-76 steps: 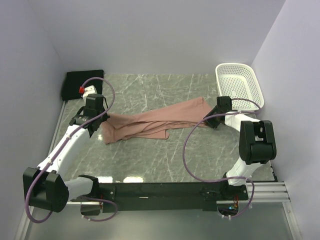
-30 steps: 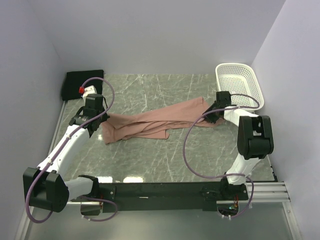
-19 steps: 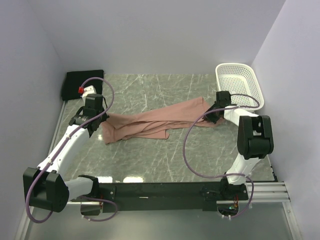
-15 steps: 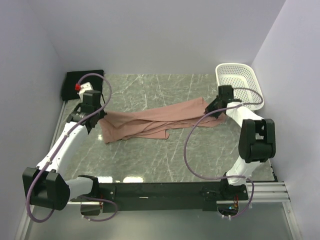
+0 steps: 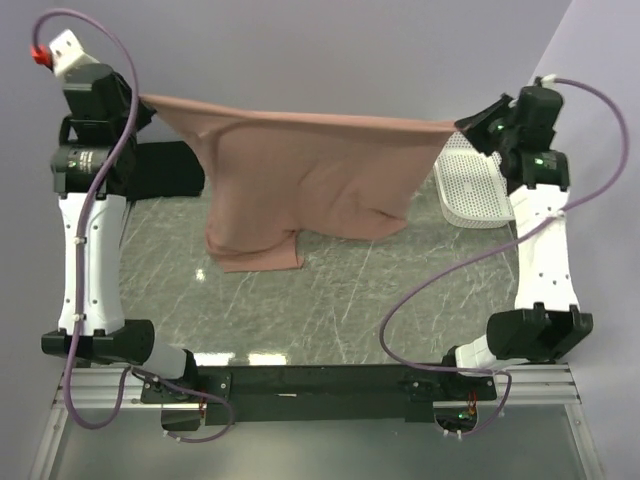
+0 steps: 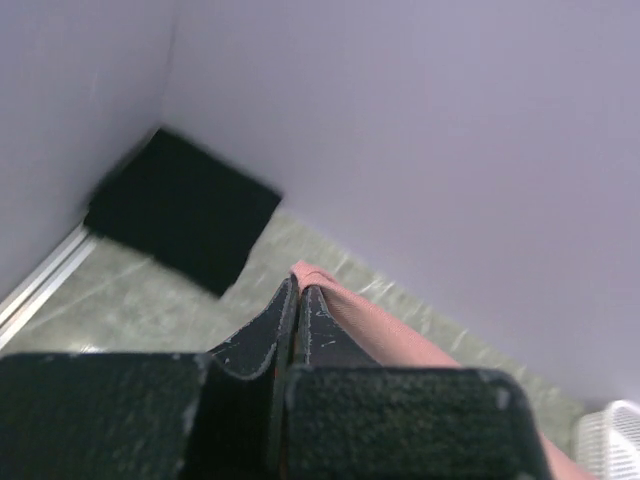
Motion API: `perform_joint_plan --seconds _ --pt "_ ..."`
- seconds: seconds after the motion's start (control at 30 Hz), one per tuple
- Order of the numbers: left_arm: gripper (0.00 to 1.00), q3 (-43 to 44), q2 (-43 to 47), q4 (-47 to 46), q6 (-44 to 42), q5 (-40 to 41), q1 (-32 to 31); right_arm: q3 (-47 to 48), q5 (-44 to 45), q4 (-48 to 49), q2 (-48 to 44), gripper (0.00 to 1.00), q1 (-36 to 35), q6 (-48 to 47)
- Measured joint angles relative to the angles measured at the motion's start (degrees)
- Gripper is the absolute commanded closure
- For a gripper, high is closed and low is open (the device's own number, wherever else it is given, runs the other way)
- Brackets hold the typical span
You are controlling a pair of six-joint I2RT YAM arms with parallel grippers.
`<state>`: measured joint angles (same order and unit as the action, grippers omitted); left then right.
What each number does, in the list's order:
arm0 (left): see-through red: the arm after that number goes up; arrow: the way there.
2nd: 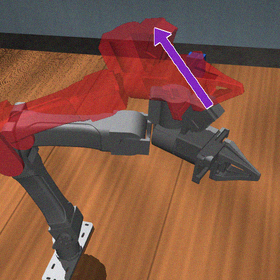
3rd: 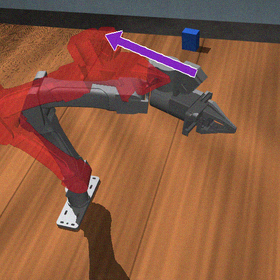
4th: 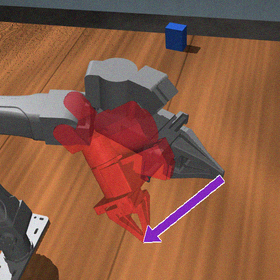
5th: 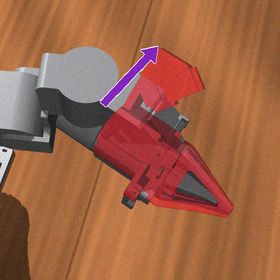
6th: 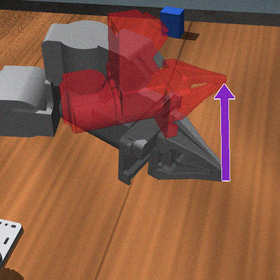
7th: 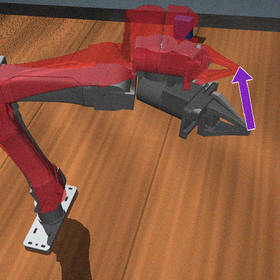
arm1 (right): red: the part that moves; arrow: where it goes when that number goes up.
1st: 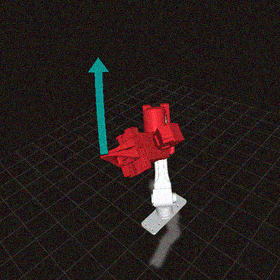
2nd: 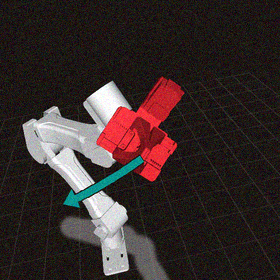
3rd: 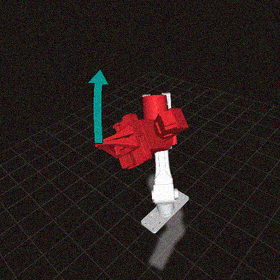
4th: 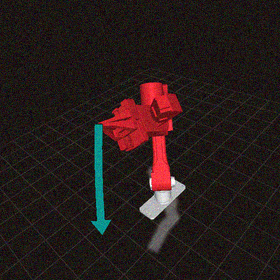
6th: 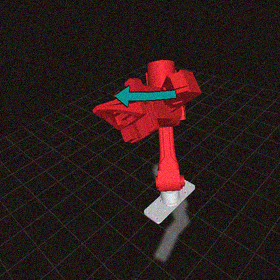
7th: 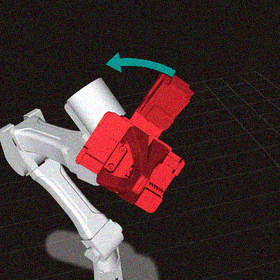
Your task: Fold and stack the t-shirts
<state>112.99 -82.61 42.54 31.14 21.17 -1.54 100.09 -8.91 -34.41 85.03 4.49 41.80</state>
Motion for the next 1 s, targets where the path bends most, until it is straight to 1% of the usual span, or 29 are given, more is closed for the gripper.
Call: perform_joint_plan --seconds 0.07,0.17,0.23,0.27,0.3,0.4,0.5,0.57,0.7,0.8,0.87,0.93,1.0 --pt "0.99 7.4 -1.2 2.3 0.0 -0.6 0.0 2.8 -2.0 -1.5 -1.4 1.0 1.4 -0.5" --pt "0.99 10.8 1.4 2.8 0.0 -1.0 0.0 5.6 -4.6 -3.6 -4.1 1.0 2.6 -1.4" --pt "0.99 9.6 6.1 2.3 -0.1 -1.3 0.0 7.1 -5.9 -4.7 -7.2 1.0 3.3 -2.6" --pt "0.99 7.4 10.9 1.8 -0.2 -1.3 0.0 7.5 -6.3 -5.1 -9.3 1.0 3.7 -3.3" --pt "1.0 7.0 12.5 1.8 -0.3 -1.3 0.0 7.6 -6.6 -5.4 -11.4 1.0 4.0 -4.0" --pt "0.99 3.3 23.0 0.2 -0.8 -1.1 0.1 7.6 -6.8 -6.4 -19.3 1.0 4.6 -6.5" --pt "0.99 3.3 31.8 -1.2 -2.1 -0.6 0.3 6.8 -6.2 -6.8 -27.3 1.0 4.8 -8.8" --pt "0.99 5.4 35.7 -2.4 -3.1 -0.3 0.5 6.4 -5.6 -7.3 -32.5 1.0 4.9 -10.2" --pt "0.99 10.7 37.2 -5.2 -5.1 -0.3 0.8 8.4 -4.3 -7.3 -38.2 1.0 5.2 -12.5" --pt "0.99 10.1 37.1 -6.2 -6.6 -1.0 1.0 9.8 -3.6 -7.4 -38.3 1.0 5.2 -14.3" --pt "0.99 7.8 36.7 -6.8 -7.6 -2.6 1.0 8.9 -3.5 -7.6 -38.0 1.0 5.2 -15.3" --pt "0.99 3.4 36.2 -8.0 -8.3 -4.7 1.0 6.0 -3.9 -7.3 -37.5 1.0 5.3 -16.3" --pt "0.99 -4.0 35.6 -10.8 -9.1 -7.6 1.0 1.7 -4.5 -6.9 -36.9 1.0 5.3 -16.9"
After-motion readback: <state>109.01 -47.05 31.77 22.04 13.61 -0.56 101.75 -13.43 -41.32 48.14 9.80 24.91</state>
